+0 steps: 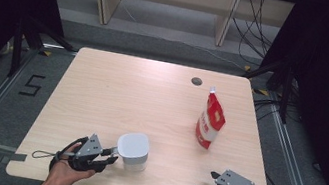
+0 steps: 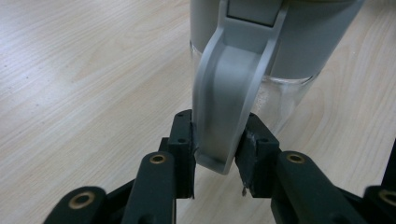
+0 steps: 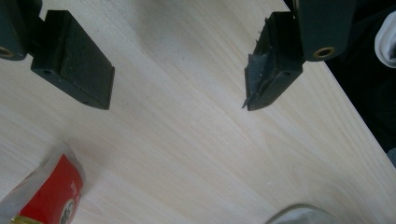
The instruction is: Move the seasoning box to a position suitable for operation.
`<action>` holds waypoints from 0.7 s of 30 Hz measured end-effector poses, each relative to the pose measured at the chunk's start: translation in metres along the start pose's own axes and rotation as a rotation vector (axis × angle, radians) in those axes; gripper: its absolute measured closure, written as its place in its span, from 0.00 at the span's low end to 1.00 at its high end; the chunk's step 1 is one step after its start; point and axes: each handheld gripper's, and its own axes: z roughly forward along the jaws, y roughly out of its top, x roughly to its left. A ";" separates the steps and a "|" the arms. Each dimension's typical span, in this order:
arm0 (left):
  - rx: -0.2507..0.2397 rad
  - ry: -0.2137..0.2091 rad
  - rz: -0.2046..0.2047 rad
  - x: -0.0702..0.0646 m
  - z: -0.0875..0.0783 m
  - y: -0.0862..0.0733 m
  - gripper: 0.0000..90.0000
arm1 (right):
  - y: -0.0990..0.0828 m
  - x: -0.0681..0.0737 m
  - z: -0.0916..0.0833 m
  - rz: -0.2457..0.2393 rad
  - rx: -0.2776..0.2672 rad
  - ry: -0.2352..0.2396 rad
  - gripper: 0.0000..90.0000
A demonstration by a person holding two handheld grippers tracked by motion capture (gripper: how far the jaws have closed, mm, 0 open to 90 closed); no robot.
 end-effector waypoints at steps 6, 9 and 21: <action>0.011 -0.010 0.019 0.000 0.004 0.004 0.77 | 0.000 0.000 0.000 0.000 -0.001 0.000 0.28; 0.012 -0.014 0.026 -0.001 0.009 0.007 0.77 | 0.001 0.000 0.000 0.008 0.002 0.014 0.28; -0.005 -0.022 0.043 -0.006 0.022 0.016 0.77 | 0.001 0.001 0.000 0.003 0.002 0.015 0.28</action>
